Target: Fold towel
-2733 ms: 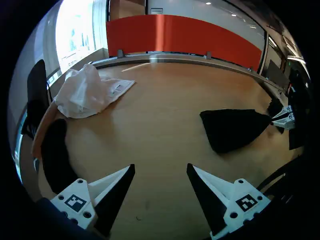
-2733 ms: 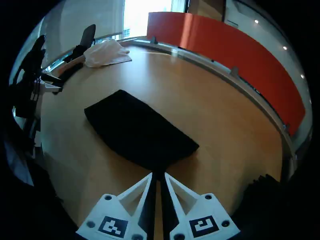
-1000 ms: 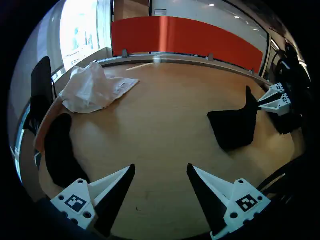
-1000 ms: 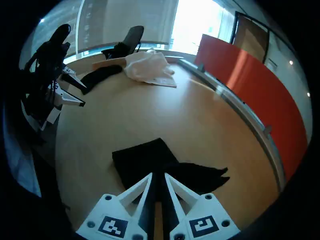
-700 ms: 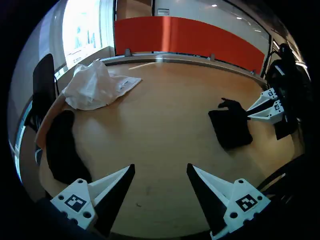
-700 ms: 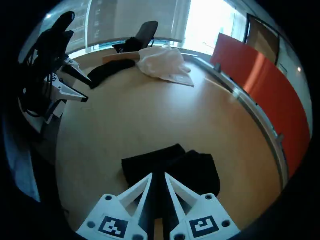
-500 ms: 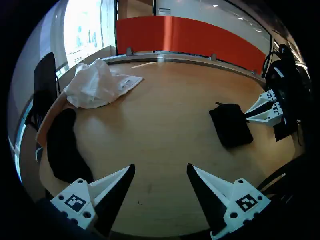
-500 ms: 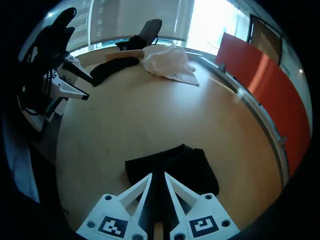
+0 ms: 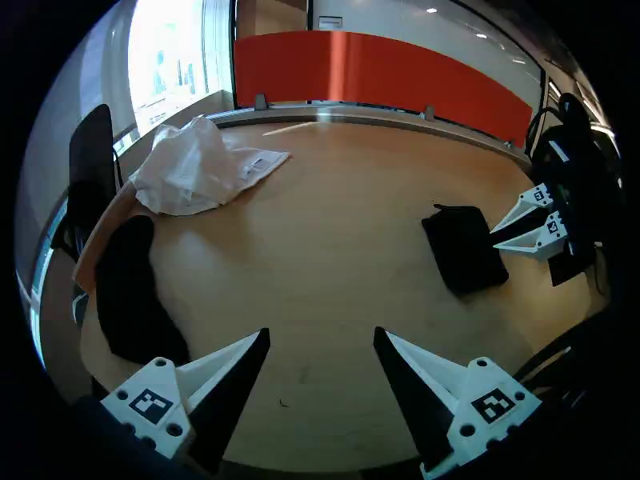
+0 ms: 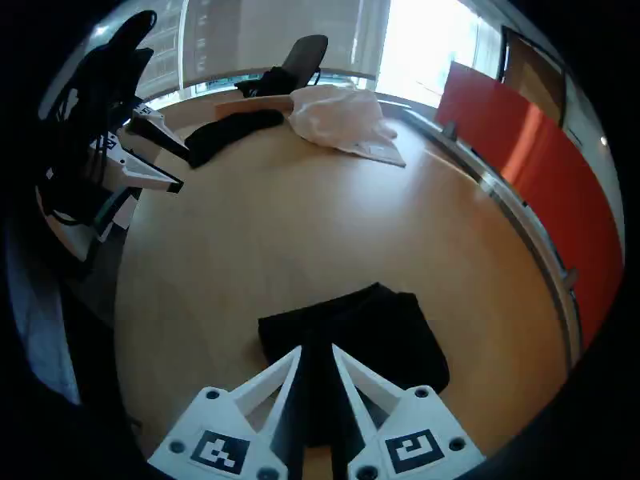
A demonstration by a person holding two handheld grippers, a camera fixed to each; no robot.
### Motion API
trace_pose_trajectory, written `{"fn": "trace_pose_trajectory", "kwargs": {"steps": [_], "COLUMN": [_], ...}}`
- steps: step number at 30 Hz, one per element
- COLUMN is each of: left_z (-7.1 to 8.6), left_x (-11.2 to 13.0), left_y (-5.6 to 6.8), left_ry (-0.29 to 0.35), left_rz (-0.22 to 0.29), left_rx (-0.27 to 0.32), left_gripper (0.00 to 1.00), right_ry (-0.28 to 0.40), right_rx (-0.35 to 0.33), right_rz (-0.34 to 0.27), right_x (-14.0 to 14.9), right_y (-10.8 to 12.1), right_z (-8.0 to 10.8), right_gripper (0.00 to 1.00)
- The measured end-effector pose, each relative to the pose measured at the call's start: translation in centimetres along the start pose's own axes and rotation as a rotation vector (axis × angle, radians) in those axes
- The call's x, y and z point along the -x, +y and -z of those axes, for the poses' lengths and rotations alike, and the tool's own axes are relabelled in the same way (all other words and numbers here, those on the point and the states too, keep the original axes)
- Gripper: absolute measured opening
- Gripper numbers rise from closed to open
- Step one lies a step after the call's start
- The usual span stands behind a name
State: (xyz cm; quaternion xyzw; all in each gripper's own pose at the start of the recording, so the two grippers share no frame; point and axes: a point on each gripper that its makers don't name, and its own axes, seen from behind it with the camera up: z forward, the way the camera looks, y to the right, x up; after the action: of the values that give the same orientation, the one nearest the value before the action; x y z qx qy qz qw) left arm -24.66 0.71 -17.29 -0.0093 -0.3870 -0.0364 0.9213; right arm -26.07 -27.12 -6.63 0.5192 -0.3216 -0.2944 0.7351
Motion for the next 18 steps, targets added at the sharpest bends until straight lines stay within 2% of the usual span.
{"fn": "trace_pose_trajectory", "kwargs": {"steps": [6, 7, 10, 18], "left_z": [0.13, 0.14, 0.16, 0.08], "left_x": [0.22, 0.25, 0.34, 0.26], "left_y": [-0.29, -0.34, -0.43, -0.25], "left_ry": [-0.003, -0.004, -0.005, -0.004], "left_rz": [0.003, 0.004, 0.005, 0.007], "left_rx": [-0.005, -0.006, -0.008, -0.007], "left_gripper": [0.96, 0.96, 0.96, 0.96], "right_ry": [-0.007, -0.006, -0.003, 0.001], "right_rx": [-0.015, -0.014, -0.009, 0.006], "right_rz": [-0.012, -0.015, -0.024, -0.058], "right_x": [0.41, 0.41, 0.43, 0.89], "right_y": [-0.54, -0.52, -0.36, 0.17], "right_z": [-0.23, -0.23, -0.22, 0.13], "right_gripper": [0.33, 0.38, 0.61, 0.77]}}
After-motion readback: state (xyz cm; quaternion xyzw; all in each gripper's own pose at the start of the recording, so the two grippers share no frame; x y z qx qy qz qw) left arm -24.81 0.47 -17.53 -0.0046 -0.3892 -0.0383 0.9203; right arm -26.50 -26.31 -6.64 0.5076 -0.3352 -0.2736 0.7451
